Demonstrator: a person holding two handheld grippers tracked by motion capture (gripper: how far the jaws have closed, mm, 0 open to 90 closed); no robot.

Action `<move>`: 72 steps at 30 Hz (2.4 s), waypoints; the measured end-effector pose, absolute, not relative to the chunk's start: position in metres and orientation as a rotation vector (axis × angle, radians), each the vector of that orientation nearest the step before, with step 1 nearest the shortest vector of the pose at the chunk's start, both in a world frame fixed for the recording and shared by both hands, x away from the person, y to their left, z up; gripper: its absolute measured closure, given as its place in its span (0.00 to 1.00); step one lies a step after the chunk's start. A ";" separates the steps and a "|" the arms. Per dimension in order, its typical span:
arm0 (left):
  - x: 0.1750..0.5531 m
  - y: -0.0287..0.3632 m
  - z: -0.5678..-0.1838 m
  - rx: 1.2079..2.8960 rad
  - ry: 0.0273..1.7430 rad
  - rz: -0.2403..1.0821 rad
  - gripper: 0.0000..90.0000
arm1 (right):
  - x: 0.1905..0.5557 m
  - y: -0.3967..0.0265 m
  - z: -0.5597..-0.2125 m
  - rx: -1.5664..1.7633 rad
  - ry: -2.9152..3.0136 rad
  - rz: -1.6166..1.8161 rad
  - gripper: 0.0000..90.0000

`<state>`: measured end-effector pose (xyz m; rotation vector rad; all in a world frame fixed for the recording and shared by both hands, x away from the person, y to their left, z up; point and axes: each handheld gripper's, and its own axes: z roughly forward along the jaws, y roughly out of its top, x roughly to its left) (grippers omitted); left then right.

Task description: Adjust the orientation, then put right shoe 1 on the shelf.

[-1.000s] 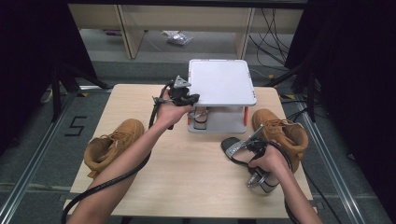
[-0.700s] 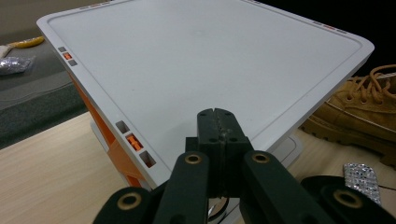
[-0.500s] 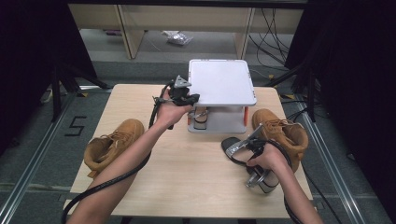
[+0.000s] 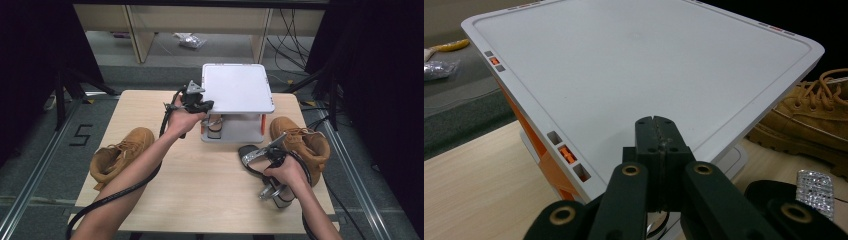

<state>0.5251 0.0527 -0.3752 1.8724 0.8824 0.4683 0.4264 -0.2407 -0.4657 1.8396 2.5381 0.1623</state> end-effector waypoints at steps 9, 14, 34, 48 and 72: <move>0.525 0.053 -0.375 1.877 0.884 0.470 1.00 | 0.423 -0.246 -0.449 1.894 2.504 0.274 0.49; 0.525 0.052 -0.376 1.858 0.887 0.465 1.00 | 0.424 -0.244 -0.444 1.877 2.461 0.307 0.49; 0.526 0.052 -0.375 1.867 0.896 0.456 1.00 | 0.437 -0.233 -0.430 2.026 2.313 0.395 0.49; 0.526 0.052 -0.375 1.865 0.900 0.453 1.00 | 0.461 -0.215 -0.425 2.086 2.211 0.463 0.49; 0.526 0.051 -0.375 1.866 0.895 0.460 1.00 | 0.495 -0.197 -0.449 2.137 2.118 0.497 0.49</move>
